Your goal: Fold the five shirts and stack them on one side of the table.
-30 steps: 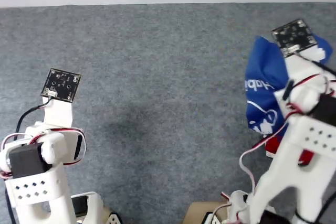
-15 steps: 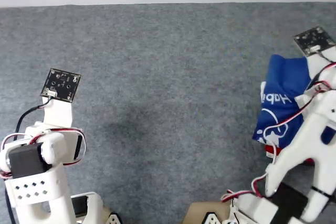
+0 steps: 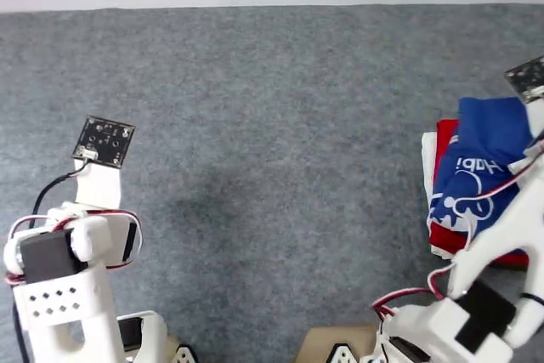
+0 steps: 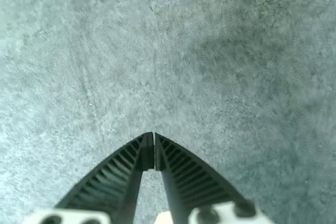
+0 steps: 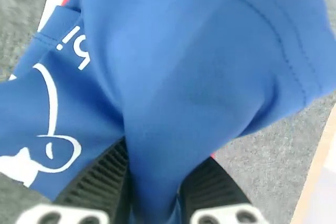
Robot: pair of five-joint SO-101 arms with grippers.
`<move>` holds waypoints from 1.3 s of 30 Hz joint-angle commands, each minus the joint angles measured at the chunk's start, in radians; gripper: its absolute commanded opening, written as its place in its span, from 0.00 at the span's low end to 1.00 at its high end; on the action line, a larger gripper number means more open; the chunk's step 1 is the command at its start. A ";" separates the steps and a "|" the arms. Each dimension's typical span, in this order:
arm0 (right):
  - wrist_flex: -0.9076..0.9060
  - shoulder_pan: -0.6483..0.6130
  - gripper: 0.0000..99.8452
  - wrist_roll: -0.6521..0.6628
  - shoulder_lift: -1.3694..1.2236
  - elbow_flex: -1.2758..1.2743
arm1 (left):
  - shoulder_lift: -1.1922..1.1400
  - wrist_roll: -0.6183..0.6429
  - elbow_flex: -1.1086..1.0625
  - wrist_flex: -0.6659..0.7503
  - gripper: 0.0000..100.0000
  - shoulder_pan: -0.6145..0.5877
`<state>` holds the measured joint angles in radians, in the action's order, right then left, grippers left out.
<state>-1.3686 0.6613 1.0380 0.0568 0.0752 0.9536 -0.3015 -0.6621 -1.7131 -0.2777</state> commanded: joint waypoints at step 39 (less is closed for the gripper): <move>-0.143 -0.196 0.01 -0.138 0.131 -0.273 | 0.012 -0.003 0.004 0.015 0.01 0.003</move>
<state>-1.5942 0.4818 0.9122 0.1734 -0.0967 0.9536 -0.3015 -0.6667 -1.7131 -0.2777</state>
